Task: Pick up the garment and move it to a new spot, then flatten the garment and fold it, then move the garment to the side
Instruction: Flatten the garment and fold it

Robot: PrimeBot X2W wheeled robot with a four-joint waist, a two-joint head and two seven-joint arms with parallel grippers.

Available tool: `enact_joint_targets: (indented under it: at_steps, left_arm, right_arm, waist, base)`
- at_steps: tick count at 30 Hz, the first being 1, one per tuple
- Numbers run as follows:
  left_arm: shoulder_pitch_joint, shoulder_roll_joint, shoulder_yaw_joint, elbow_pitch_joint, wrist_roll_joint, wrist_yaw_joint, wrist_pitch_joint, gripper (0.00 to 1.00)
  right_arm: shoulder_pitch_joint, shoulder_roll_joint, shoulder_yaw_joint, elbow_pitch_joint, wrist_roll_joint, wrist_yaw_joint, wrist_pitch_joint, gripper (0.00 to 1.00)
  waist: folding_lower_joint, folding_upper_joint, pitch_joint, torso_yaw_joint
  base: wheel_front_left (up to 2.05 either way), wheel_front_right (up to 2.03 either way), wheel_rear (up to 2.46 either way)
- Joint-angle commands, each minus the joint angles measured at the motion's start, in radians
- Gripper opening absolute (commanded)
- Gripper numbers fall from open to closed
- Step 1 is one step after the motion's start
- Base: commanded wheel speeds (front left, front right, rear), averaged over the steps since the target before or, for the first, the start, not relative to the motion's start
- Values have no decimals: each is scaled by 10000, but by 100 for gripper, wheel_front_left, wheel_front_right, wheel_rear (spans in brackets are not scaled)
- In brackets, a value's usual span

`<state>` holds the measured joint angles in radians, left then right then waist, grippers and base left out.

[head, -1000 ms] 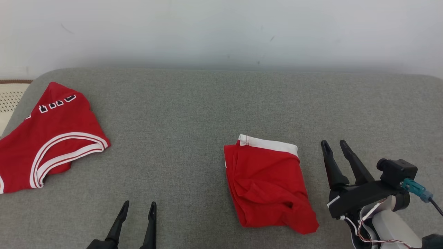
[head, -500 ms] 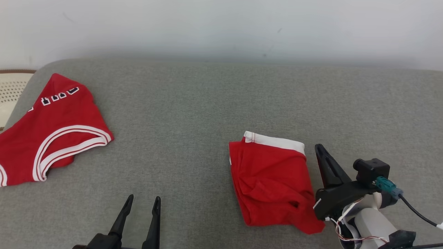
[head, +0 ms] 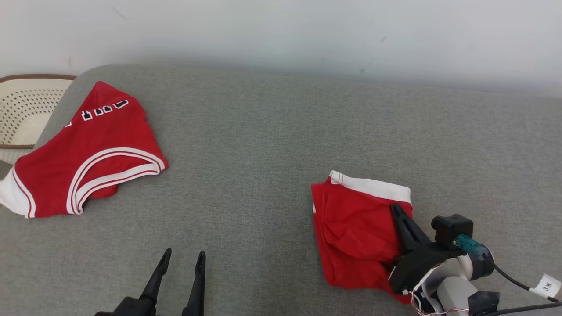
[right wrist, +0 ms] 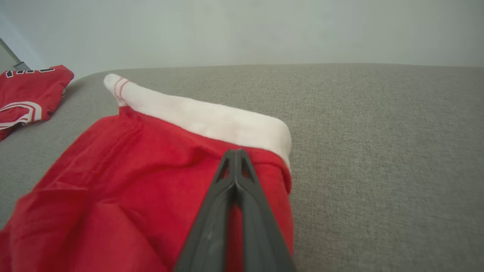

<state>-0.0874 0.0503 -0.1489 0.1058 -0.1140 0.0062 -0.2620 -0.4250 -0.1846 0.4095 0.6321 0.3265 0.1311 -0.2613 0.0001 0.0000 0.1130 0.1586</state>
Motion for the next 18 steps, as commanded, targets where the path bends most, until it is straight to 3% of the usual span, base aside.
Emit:
enact_joint_targets:
  at_steps: [1,18]
  left_arm:
    - [-68,6,-22,41,-1,21,-49,100]
    - [-18,6,-50,25,-123,106,-49,100]
  right_arm:
    - [-146,74,40,60,-91,-7,-46,0]
    - [584,407,1494,-446,464,-7,-45,0]
  waist:
    - [-1,0,-6,62]
    - [-1,0,-24,170]
  base:
    - [0,0,0]
    - [0,0,0]
